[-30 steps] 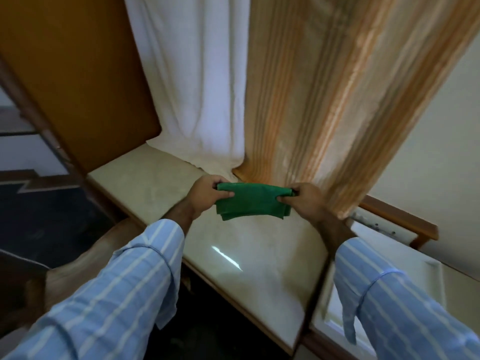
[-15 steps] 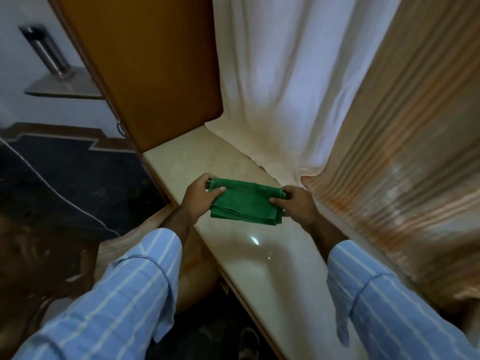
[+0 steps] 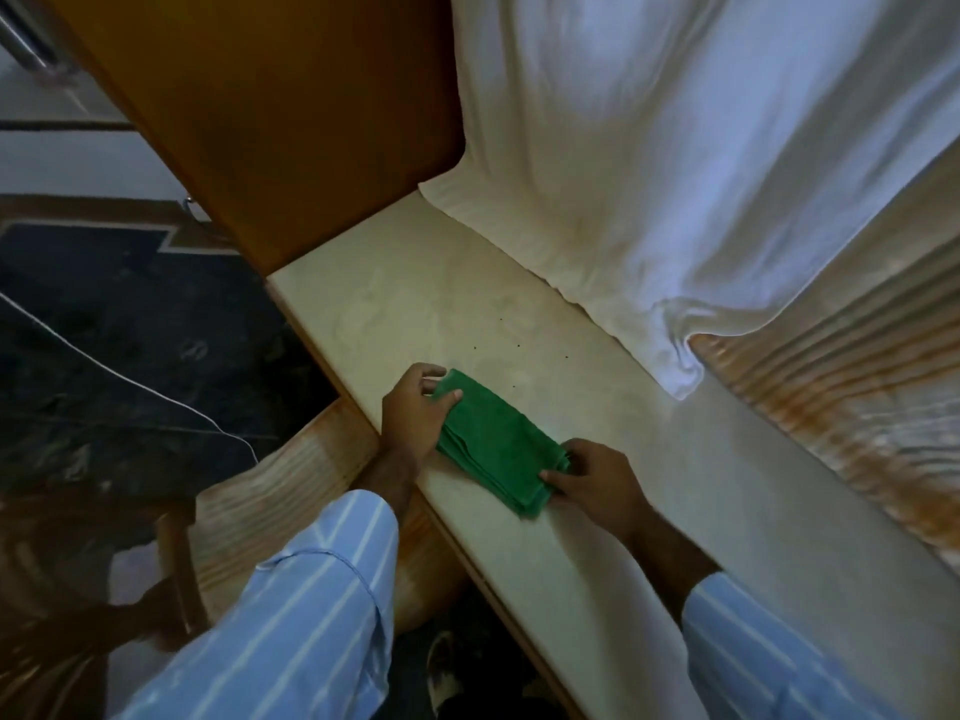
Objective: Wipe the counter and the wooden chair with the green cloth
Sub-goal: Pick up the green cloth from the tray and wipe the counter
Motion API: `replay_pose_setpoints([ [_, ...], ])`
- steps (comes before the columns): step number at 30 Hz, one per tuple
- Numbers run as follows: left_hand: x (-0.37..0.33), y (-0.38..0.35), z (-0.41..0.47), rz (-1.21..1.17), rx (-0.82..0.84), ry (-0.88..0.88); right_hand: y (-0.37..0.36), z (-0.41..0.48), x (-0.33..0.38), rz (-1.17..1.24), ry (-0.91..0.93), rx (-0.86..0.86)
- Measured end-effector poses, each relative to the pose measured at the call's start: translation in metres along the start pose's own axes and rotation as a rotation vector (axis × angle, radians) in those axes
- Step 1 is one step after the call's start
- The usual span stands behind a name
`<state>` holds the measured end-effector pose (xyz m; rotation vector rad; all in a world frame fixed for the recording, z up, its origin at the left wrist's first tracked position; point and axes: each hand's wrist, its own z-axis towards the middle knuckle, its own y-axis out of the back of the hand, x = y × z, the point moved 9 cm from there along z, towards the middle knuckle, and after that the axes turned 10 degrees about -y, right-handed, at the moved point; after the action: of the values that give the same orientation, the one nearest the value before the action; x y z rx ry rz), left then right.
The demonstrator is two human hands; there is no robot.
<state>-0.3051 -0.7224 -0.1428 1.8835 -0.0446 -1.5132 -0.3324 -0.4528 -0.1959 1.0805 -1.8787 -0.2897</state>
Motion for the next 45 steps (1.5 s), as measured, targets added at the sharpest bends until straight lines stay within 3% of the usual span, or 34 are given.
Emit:
replay_pose_setpoints([
  [2, -0.005, -0.008, 0.005, 0.186, -0.001, -0.129, -0.011, 0.006, -0.003, -0.077, 0.053, -0.019],
  [5, -0.018, -0.029, -0.006, 0.483, 0.014, -0.356, 0.006, 0.010, -0.007, -0.226, 0.162, -0.292],
  [8, -0.003, -0.071, -0.038, 0.527, 0.187, -0.340, 0.028, 0.015, -0.019, -0.400, 0.208, -0.487],
  [14, 0.023, -0.110, -0.039, 0.800, 0.338, -0.288, 0.044, 0.037, -0.052, -0.616, 0.208, -0.453],
  [21, 0.013, -0.136, 0.088, 0.862, 0.659, -0.324, 0.043, 0.039, -0.057, -0.638, 0.189, -0.476],
  [28, -0.013, -0.165, 0.173, 0.962, 0.732, -0.398, 0.041, 0.044, -0.064, -0.662, 0.213, -0.514],
  [33, -0.001, -0.143, 0.118, 0.946, 0.670, -0.479, 0.042, 0.044, -0.064, -0.652, 0.202, -0.511],
  [41, 0.056, -0.068, -0.068, 0.941, 0.718, -0.489, 0.043, 0.040, -0.058, -0.659, 0.194, -0.484],
  [45, 0.055, -0.071, -0.070, 0.966, 0.733, -0.532, 0.042, 0.041, -0.058, -0.673, 0.177, -0.475],
])
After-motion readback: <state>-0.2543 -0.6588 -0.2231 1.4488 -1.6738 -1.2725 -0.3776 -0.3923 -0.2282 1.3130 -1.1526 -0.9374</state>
